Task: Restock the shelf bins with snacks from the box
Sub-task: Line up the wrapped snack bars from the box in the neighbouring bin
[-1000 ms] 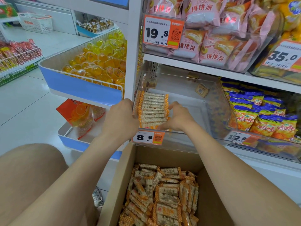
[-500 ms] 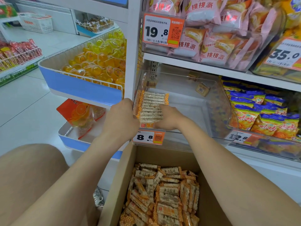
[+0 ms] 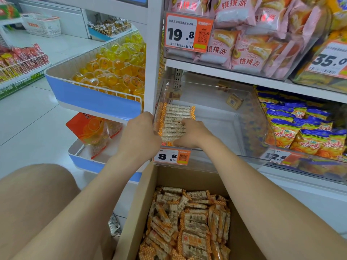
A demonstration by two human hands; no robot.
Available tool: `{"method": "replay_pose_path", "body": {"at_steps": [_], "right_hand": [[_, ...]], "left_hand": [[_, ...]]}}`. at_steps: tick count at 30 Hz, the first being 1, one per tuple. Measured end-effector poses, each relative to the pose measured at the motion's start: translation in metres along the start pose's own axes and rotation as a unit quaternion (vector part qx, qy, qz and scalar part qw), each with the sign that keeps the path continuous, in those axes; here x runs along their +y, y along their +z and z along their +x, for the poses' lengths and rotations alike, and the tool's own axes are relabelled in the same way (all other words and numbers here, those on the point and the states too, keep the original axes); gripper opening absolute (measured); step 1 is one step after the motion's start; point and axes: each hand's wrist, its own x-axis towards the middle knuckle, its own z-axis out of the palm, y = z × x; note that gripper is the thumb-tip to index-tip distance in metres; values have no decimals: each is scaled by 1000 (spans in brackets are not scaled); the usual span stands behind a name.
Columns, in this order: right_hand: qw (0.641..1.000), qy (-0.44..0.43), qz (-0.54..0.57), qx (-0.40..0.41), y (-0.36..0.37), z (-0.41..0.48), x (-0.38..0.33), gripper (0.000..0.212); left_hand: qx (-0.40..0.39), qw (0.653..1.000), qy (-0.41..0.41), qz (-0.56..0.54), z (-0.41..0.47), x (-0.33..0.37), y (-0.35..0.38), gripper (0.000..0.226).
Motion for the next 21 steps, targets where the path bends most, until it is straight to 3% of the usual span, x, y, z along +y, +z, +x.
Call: {"method": "replay_pose_path", "body": {"at_steps": [6, 8, 10, 11, 13, 15, 18, 21], "right_hand": [[999, -2, 21, 35, -21, -18, 1, 82], [989, -39, 64, 129, -31, -42, 1, 57], [959, -106, 140, 225, -35, -82, 2, 23], [948, -140, 162, 237, -33, -104, 5, 20], [949, -184, 160, 202, -24, -146, 14, 21], [965, -196, 122, 125, -8, -172, 33, 20], [983, -182, 24, -12, 27, -184, 67, 13], [977, -139, -54, -151, 66, -186, 102, 14]], "left_hand": [[28, 999, 15, 18, -6, -2, 4, 40], [79, 995, 46, 40, -15, -1, 6, 43], [143, 983, 106, 39, -29, 3, 5, 33], [153, 979, 132, 18, -39, 6, 3, 27], [99, 980, 167, -39, -57, 12, 3, 17], [-14, 982, 185, -41, -72, 16, 14, 14], [-169, 963, 199, 61, -84, 15, 51, 8], [-328, 907, 196, 179, -92, 5, 106, 8]]}}
